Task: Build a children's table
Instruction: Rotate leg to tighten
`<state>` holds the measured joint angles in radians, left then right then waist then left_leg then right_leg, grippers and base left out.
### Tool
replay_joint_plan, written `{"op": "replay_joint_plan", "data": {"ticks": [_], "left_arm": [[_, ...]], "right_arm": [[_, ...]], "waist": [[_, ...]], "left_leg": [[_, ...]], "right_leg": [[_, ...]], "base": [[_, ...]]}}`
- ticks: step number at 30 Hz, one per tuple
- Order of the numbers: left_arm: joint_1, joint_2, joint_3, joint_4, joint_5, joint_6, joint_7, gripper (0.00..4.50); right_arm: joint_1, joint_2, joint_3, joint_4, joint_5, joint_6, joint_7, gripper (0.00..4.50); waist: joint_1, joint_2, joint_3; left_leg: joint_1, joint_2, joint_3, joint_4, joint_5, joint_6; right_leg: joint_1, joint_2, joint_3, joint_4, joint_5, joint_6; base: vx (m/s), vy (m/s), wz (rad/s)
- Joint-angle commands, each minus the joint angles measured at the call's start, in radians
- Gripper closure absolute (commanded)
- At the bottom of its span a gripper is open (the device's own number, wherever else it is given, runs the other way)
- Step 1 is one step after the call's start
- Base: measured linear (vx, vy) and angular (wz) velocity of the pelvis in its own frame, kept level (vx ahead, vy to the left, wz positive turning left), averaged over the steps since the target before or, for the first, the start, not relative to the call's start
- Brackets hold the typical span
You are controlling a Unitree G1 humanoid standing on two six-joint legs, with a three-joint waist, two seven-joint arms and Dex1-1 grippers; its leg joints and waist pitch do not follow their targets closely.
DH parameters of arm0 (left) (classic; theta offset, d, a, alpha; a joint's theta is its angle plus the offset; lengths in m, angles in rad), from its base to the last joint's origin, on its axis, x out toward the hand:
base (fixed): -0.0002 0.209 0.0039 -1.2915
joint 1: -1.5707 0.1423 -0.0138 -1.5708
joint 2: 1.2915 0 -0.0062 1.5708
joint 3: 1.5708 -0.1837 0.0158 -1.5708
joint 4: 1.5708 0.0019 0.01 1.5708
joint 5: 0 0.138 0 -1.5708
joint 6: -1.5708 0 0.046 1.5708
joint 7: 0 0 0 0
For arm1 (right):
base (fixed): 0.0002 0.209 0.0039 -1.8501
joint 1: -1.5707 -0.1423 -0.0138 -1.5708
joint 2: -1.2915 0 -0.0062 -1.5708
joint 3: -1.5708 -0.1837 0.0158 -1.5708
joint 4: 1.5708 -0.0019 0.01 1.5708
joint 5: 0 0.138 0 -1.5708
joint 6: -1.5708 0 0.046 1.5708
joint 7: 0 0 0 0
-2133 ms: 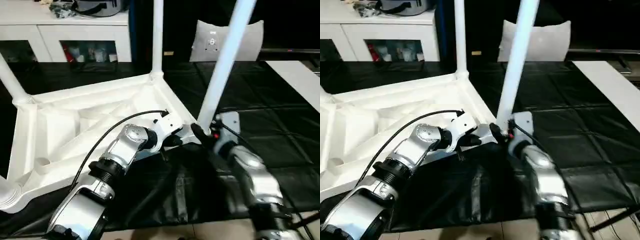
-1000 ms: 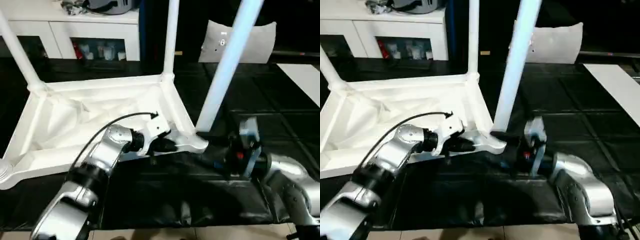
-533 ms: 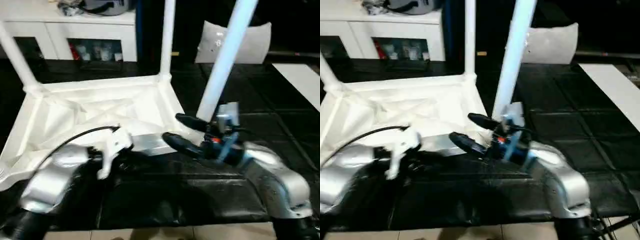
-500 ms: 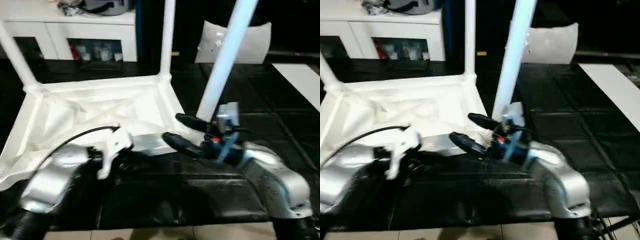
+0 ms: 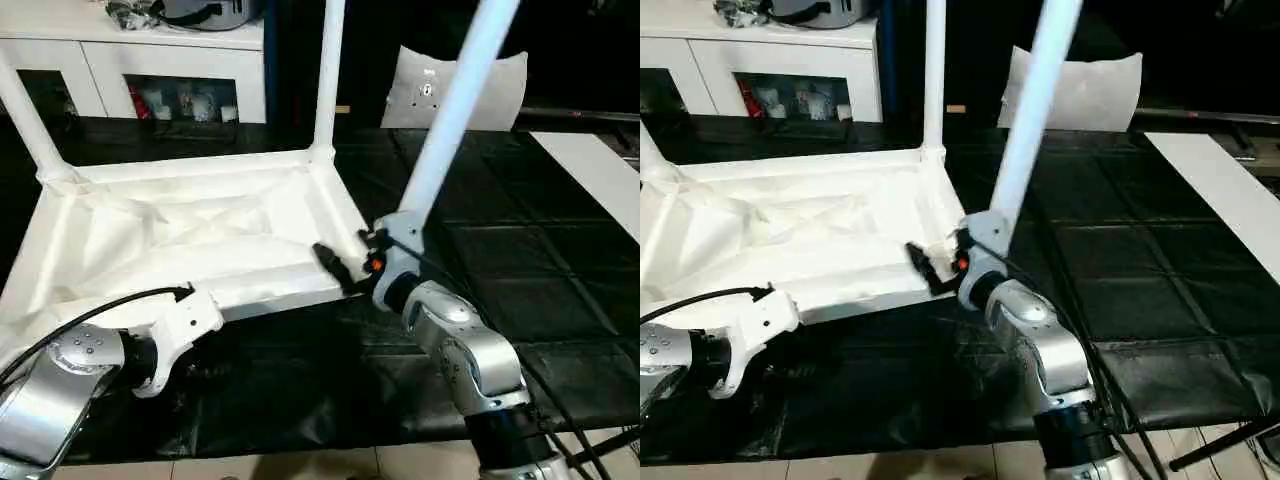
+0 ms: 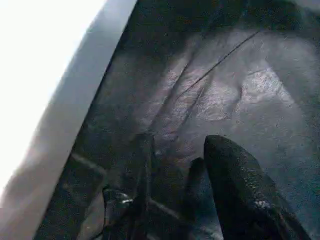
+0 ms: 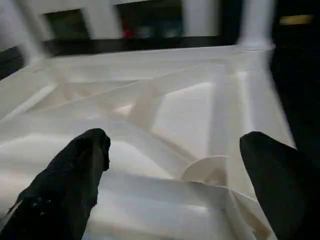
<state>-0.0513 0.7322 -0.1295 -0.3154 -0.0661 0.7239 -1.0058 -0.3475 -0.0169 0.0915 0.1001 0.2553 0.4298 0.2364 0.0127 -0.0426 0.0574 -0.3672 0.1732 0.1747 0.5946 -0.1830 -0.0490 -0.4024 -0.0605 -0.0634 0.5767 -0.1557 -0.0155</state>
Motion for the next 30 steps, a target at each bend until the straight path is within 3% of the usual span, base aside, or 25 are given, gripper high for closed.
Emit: {"op": "replay_joint_plan", "data": {"ticks": [1,2,11,15,18,21,23,25,29,30], "left_arm": [[0.009,0.013,-0.005,-0.026,0.001,0.017,0.014,2.67],[0.011,0.016,-0.007,-0.029,0.003,0.018,0.015,2.67],[0.009,0.013,-0.023,0.033,0.037,-0.009,0.067,2.67],[-0.002,-0.016,-0.036,0.059,0.051,-0.011,0.119,2.67],[-0.018,-0.036,-0.038,0.081,0.064,-0.020,0.148,2.67],[-0.053,-0.073,-0.040,0.128,0.084,-0.053,0.203,2.67],[-0.058,-0.084,-0.039,0.137,0.081,-0.061,0.215,2.67],[-0.061,-0.097,-0.037,0.149,0.083,-0.082,0.236,2.67],[-0.066,-0.131,-0.033,0.184,0.092,-0.170,0.287,2.67],[-0.064,-0.143,-0.029,0.184,0.080,-0.185,0.287,2.67]], "right_arm": [[-0.012,-0.010,-0.093,0.044,-0.020,-0.033,-0.074,0.00],[-0.015,-0.009,-0.100,0.050,-0.019,-0.034,-0.082,0.00],[-0.077,-0.101,-0.206,0.162,-0.016,-0.123,-0.116,0.00],[-0.104,-0.171,-0.275,0.225,-0.013,-0.156,-0.116,0.00],[-0.114,-0.197,-0.296,0.249,-0.005,-0.167,-0.113,0.00],[-0.128,-0.243,-0.333,0.285,0.002,-0.189,-0.113,0.00],[-0.133,-0.257,-0.342,0.301,0.001,-0.200,-0.112,0.00],[-0.137,-0.280,-0.354,0.320,-0.003,-0.209,-0.115,0.00],[-0.146,-0.321,-0.390,0.359,-0.004,-0.228,-0.129,0.00],[-0.145,-0.320,-0.393,0.355,0.002,-0.224,-0.126,0.00]], "waist": [[-0.008,0.034,-0.049],[-0.009,0.030,-0.050],[-0.004,0.028,-0.056],[0.004,0.026,-0.057],[0.014,0.027,-0.057],[0.020,0.031,-0.057],[0.018,0.025,-0.058],[0.017,0.028,-0.057],[0.017,0.024,-0.061],[0.018,0.031,-0.060]], "left_leg": [[0.032,0.049,-0.032,-0.091,-0.464,-0.077],[0.031,0.050,-0.031,-0.091,-0.460,-0.077],[0.025,0.047,-0.024,-0.085,-0.384,-0.059],[0.027,0.048,-0.019,-0.080,-0.346,-0.047],[0.033,0.046,-0.014,-0.077,-0.340,-0.045],[0.031,0.044,-0.016,-0.076,-0.349,-0.044],[0.028,0.044,-0.018,-0.075,-0.352,-0.041],[0.026,0.043,-0.019,-0.074,-0.349,-0.035],[0.023,0.041,-0.016,-0.069,-0.327,-0.020],[0.021,0.042,-0.017,-0.070,-0.315,-0.018]], "right_leg": [[0.008,-0.070,0.051,-0.077,-0.496,-0.082],[0.009,-0.069,0.052,-0.076,-0.485,-0.085],[0.021,-0.068,0.052,-0.066,-0.405,-0.111],[0.024,-0.064,0.052,-0.061,-0.366,-0.127],[0.020,-0.062,0.053,-0.063,-0.353,-0.130],[0.024,-0.064,0.049,-0.066,-0.391,-0.119],[0.028,-0.064,0.046,-0.070,-0.418,-0.110],[0.028,-0.065,0.044,-0.072,-0.435,-0.104],[0.028,-0.064,0.043,-0.074,-0.431,-0.102],[0.028,-0.064,0.043,-0.071,-0.412,-0.108]], "base": [[0.000,0.000,0.00],[0.000,0.000,0.00],[0.000,0.000,0.00],[0.000,0.000,0.00],[0.000,0.000,0.00],[0.000,0.000,0.00],[0.000,0.000,0.00],[0.000,0.000,0.00],[0.000,0.000,0.00],[0.000,0.000,0.00]]}}
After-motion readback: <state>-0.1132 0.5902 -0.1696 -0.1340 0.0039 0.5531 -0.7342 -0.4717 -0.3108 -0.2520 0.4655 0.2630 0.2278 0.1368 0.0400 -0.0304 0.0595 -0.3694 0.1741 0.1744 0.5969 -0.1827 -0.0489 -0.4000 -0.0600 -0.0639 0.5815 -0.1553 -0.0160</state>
